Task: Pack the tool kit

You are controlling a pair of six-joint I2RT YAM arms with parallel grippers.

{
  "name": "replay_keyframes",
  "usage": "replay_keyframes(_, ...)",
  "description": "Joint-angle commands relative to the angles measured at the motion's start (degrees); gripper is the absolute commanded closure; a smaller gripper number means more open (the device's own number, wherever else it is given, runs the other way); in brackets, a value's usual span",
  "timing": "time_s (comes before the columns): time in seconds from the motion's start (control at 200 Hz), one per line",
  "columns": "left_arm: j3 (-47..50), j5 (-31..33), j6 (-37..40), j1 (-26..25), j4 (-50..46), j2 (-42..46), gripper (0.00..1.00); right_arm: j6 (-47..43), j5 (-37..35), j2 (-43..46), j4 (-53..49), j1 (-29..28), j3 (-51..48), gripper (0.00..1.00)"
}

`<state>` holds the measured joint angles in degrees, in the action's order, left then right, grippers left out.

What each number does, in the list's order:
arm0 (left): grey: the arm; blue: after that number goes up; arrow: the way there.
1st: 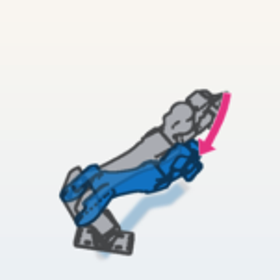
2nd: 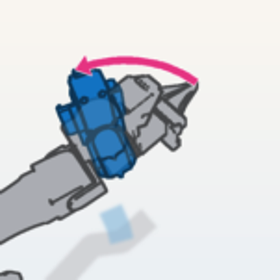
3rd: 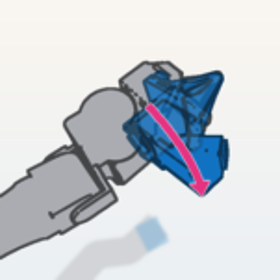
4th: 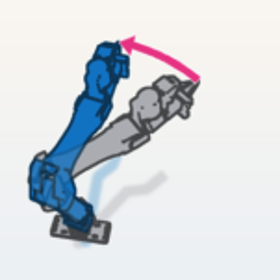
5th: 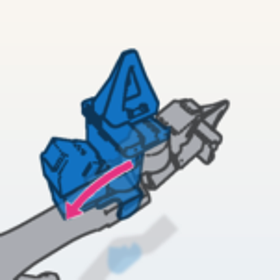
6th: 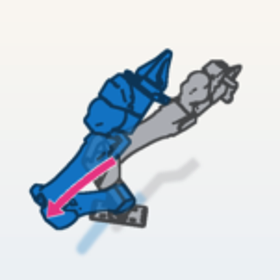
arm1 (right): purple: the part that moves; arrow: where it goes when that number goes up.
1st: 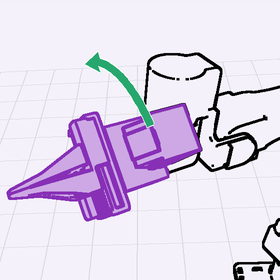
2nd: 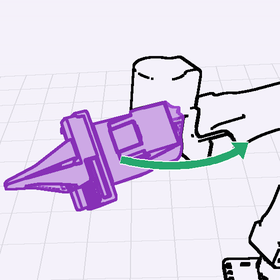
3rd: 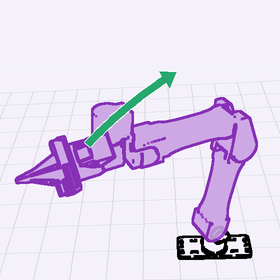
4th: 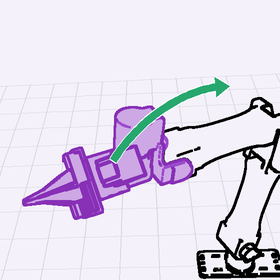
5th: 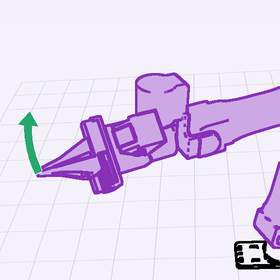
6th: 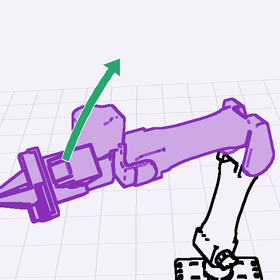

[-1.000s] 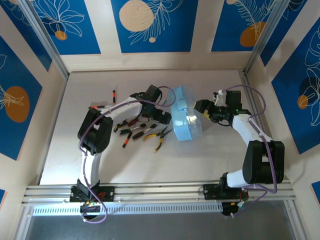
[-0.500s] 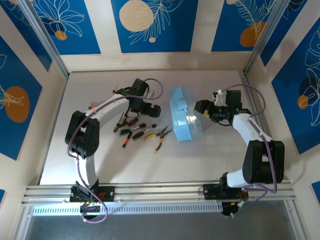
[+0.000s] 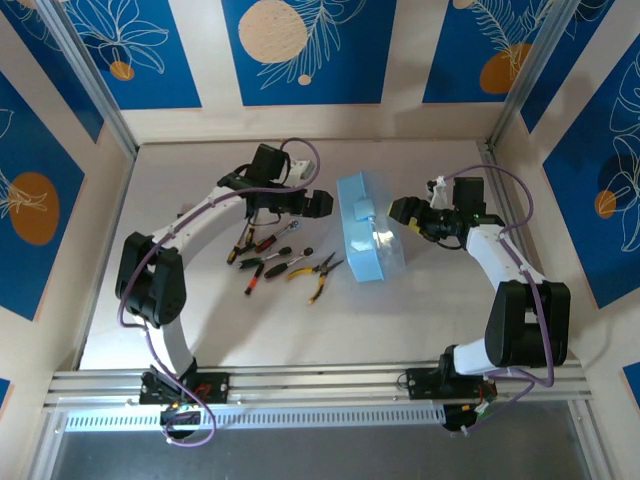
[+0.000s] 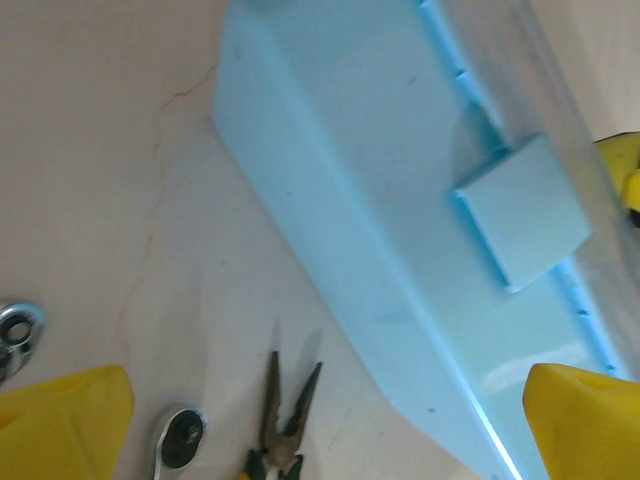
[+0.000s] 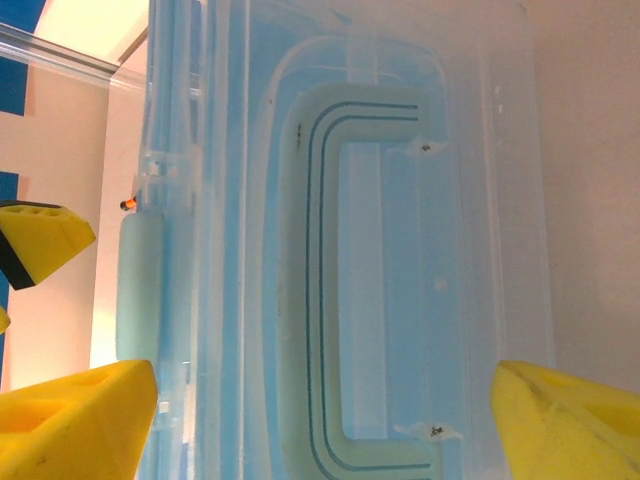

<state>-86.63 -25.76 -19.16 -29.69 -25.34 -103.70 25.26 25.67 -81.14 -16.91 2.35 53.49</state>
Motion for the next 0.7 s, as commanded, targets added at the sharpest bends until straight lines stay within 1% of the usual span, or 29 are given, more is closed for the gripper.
replay_keyframes(0.0,-0.6,-4.8,-2.4,-1.0,2.9,0.5,0.00,-1.6,0.5,1.8,-1.9,0.0,2.3,0.13)
replay_keyframes(0.115,-1.3,-4.9,-2.8,-1.7,2.1,-0.4,0.00,-2.2,0.1,1.8,-2.6,-0.3,3.2,0.13)
replay_keyframes(0.325,-2.2,-2.9,-2.3,-3.0,0.5,-1.3,0.00,-3.9,-1.2,1.5,-4.1,-0.9,4.9,0.13)
replay_keyframes(0.545,-3.6,-2.3,-2.5,-3.6,-0.7,-3.4,0.00,-4.8,-0.3,-0.1,-4.0,-1.3,6.0,0.13)
replay_keyframes(0.695,-4.6,-2.9,-3.6,-4.1,-0.1,-4.7,0.00,-5.0,0.2,-1.7,-3.5,-2.8,6.6,0.13)
